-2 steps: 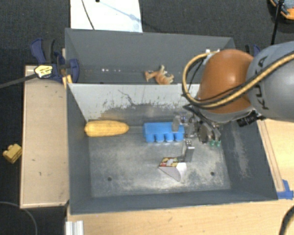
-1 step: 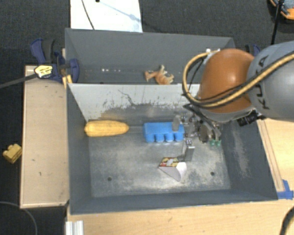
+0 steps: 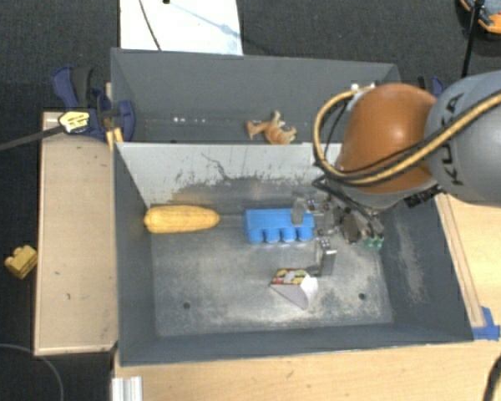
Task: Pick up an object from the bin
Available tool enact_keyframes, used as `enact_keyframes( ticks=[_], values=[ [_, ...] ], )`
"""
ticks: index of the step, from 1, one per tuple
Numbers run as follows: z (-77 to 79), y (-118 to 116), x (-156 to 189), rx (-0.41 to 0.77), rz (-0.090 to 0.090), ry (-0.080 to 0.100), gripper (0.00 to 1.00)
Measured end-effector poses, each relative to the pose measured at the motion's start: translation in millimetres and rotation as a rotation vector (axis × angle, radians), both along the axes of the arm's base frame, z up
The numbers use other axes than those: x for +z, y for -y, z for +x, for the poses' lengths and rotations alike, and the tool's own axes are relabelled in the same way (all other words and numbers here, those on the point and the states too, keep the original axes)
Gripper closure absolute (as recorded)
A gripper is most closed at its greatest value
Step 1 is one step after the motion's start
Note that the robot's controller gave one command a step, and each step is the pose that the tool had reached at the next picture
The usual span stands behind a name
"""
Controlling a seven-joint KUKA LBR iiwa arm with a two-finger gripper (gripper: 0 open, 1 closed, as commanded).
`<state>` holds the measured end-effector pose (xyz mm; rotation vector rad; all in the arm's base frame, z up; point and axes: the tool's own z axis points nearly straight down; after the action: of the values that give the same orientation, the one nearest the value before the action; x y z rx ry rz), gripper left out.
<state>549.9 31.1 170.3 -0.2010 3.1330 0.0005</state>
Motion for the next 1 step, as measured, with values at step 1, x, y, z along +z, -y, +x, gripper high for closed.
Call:
enact_keyframes(
  ticks=[1],
  values=[
    [-15.2, 2.8, -10.1, 0.237, 0.000, 0.001, 0.00]
  ],
)
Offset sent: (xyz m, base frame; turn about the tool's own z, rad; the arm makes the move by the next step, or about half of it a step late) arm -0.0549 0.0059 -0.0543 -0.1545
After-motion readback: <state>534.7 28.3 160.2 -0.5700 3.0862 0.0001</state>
